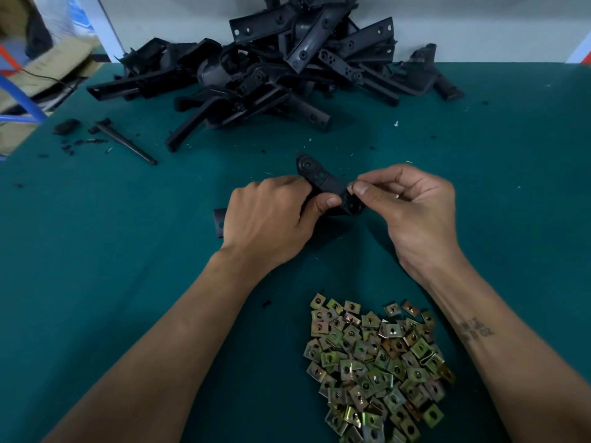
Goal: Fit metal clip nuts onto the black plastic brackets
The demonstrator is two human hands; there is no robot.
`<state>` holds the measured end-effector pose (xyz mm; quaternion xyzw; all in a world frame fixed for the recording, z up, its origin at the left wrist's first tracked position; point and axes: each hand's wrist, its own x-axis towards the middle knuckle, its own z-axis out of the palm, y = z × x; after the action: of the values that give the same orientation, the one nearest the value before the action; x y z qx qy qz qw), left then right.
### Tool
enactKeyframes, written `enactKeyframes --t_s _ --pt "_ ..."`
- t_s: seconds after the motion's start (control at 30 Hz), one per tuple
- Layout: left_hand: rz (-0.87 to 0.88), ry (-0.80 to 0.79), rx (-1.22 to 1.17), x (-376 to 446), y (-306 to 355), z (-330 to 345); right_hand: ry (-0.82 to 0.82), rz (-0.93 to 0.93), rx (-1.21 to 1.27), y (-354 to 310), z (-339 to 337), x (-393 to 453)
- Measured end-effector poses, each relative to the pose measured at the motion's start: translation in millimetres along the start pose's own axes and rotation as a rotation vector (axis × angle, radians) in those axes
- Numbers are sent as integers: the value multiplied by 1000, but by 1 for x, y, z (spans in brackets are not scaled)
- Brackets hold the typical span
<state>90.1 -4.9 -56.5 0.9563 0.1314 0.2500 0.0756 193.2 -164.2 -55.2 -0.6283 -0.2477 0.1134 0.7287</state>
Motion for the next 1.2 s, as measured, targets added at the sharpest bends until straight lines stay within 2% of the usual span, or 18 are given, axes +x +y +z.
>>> enactKeyframes --t_s 0.23,0.4,0.6,0.73,1.0,1.2 --pt "-22 -23 13 0 0 -2 -14 35 -16 0 4 -3" --pt "-14 -27 9 0 1 -3 -62 136 208 -8 6 -3" --pt "-9 -37 -5 1 0 -3 11 165 120 -5 8 -5" --pt "-6 -30 -6 1 0 -2 -7 162 70 -6 8 -3" --pt "-23 -54 -1 1 -1 -3 -68 17 -231 -2 6 -4" --pt "-18 -72 4 1 -2 -2 -155 90 -46 -3 6 -4"
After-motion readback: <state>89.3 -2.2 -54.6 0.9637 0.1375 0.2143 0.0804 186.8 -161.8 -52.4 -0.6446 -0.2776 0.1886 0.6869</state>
